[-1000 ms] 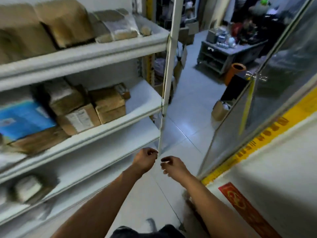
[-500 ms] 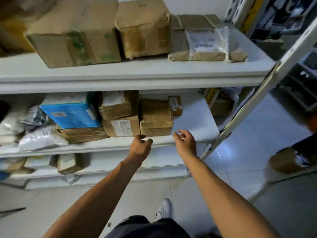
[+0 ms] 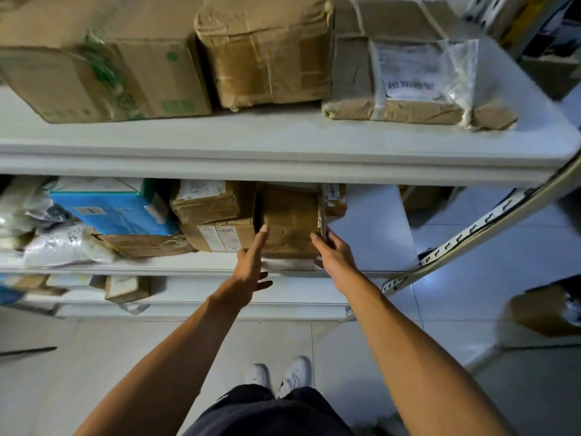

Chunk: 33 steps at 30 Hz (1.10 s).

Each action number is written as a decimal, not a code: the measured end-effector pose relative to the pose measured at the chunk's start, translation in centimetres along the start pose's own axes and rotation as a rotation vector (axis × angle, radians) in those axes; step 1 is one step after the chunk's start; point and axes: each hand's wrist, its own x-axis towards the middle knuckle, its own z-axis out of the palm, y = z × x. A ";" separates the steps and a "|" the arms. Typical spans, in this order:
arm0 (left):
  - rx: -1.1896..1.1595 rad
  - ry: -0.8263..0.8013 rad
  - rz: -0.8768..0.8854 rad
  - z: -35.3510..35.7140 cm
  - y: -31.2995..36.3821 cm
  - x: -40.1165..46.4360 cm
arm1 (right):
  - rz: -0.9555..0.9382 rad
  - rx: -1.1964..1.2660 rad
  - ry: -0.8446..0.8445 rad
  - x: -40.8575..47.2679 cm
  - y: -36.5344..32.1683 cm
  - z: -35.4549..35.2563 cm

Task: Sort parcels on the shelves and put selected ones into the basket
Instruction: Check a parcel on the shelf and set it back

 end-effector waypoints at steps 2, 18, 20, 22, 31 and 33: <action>-0.012 -0.021 -0.006 -0.3 -0.2 0.2 | -0.024 0.045 -0.007 -0.4 0.8 -0.2; -0.005 -0.239 -0.147 -2.5 -0.4 -0.4 | -0.045 0.070 -0.021 -7.5 7.3 -1.1; 0.016 -0.239 -0.110 -2.5 -0.9 -0.6 | -0.017 0.156 -0.064 -7.9 6.4 -1.3; 0.017 -0.249 -0.012 -2.3 -1.9 -0.8 | 0.097 0.231 -0.082 -8.1 5.4 -1.7; 0.636 -0.608 0.733 -1.9 -3.1 -0.4 | 0.431 0.716 -0.042 -10.0 4.8 -3.5; 0.515 -0.667 0.720 -1.6 -3.1 -1.0 | 0.369 0.703 -0.002 -10.2 4.7 -3.6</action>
